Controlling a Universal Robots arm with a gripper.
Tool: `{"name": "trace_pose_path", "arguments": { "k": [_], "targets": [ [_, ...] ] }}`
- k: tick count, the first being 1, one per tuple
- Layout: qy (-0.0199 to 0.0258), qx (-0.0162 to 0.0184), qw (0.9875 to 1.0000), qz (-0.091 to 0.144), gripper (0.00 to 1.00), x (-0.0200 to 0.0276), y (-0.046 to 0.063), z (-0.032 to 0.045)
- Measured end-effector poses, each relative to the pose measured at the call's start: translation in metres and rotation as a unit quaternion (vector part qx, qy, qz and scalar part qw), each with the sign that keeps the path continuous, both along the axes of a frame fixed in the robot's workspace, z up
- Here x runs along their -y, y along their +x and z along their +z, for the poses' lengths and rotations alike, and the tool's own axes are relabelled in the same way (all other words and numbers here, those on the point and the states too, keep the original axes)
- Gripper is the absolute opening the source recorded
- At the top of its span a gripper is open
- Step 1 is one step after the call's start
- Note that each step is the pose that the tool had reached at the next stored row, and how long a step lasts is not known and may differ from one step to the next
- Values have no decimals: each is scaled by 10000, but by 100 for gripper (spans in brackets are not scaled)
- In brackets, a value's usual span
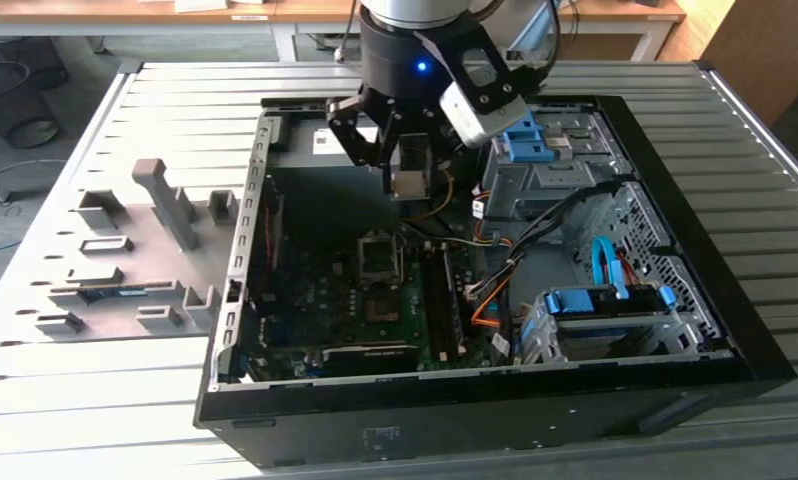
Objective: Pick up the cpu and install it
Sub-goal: 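Pick up the cpu and move it towards the insertion slot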
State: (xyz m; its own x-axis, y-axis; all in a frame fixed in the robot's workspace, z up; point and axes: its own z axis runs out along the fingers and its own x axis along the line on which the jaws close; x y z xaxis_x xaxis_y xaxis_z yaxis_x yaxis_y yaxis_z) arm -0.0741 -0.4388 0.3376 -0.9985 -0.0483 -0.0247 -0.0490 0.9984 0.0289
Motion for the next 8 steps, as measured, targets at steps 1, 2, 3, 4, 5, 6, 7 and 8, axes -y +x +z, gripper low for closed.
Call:
{"name": "trace_pose_path", "arguments": {
  "k": [1,2,3,4,5,6,7,8],
  "targets": [
    [0,0,10000,0,47,2,9,-7],
    [0,0,10000,0,47,5,17,-15],
    [0,0,10000,0,47,7,24,-22],
    [0,0,10000,0,47,10,31,-30],
    [0,0,10000,0,47,13,37,-37],
    [0,0,10000,0,47,15,43,-45],
    [0,0,10000,0,47,18,49,-53],
    [0,0,10000,0,47,20,54,-60]
  ]
}}
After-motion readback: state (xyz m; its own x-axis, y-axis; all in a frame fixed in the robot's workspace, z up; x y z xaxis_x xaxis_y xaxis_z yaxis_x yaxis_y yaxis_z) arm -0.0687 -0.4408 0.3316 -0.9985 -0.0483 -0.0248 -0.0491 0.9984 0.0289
